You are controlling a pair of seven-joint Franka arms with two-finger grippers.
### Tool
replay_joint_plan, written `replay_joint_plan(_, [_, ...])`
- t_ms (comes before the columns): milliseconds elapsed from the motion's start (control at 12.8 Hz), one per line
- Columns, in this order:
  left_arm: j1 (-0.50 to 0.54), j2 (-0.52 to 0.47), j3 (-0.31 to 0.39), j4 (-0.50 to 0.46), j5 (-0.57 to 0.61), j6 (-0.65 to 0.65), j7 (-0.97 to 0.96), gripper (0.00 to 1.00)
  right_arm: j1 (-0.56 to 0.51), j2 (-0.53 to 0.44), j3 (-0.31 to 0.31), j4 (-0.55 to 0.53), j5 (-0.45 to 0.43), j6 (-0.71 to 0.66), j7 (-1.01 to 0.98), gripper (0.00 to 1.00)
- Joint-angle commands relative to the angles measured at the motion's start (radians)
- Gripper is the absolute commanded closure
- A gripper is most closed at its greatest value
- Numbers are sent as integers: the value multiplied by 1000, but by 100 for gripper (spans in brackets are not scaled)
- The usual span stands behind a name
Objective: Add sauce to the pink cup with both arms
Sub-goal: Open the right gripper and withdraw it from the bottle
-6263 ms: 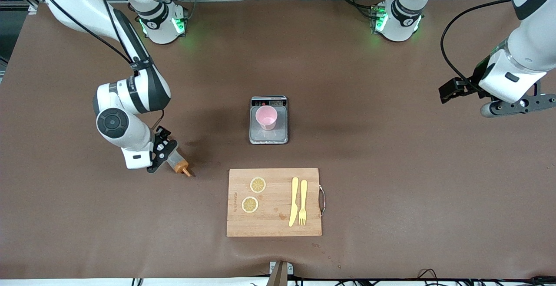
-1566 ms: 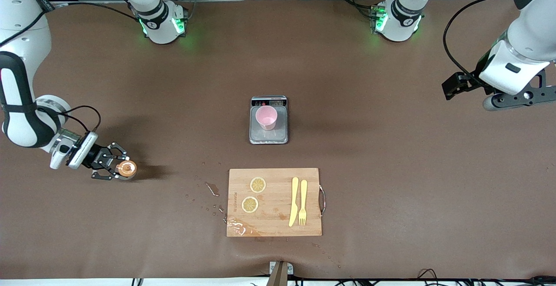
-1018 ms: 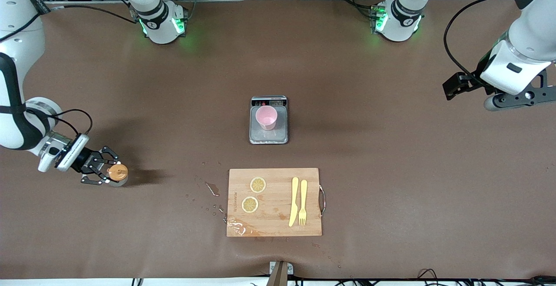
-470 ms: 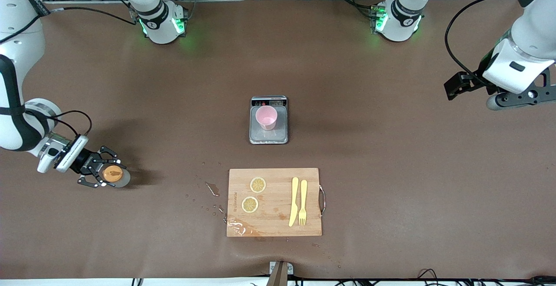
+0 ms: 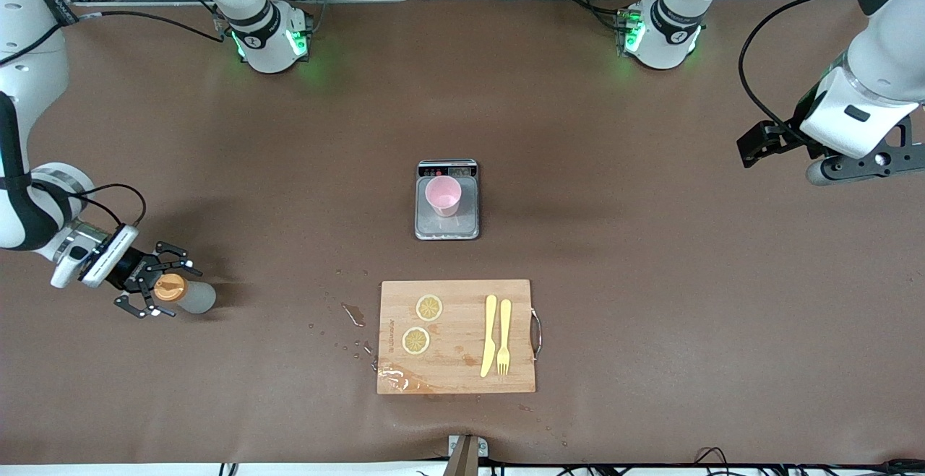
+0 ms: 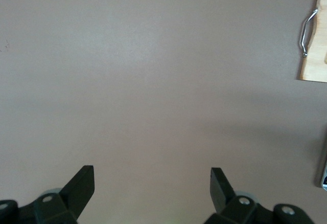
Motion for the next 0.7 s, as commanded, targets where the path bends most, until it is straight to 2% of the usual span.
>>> replay_joint_plan(0, [-3,-1,-15,3,28,-10,-11,0,-9,-28,-16,64,-58,-17,5,0])
replay_joint_plan(157, [-3,-6,-17,0,28,-13,-13,0,-16,-35,-21,118,-182,-17,60,0])
replay_joint_plan(313, [-3,-9,-18,0,28,-18,-11,0,-21,-54,-28,140,-239,-49,101,0])
replay_joint_plan(391, [-2,-9,-18,-2,28,-18,-11,0,-16,-70,-39,141,-262,-59,150,0])
replay_joint_plan(626, [0,-9,-26,-2,27,-18,-10,0,-9,-135,-39,161,-421,-114,364,0])
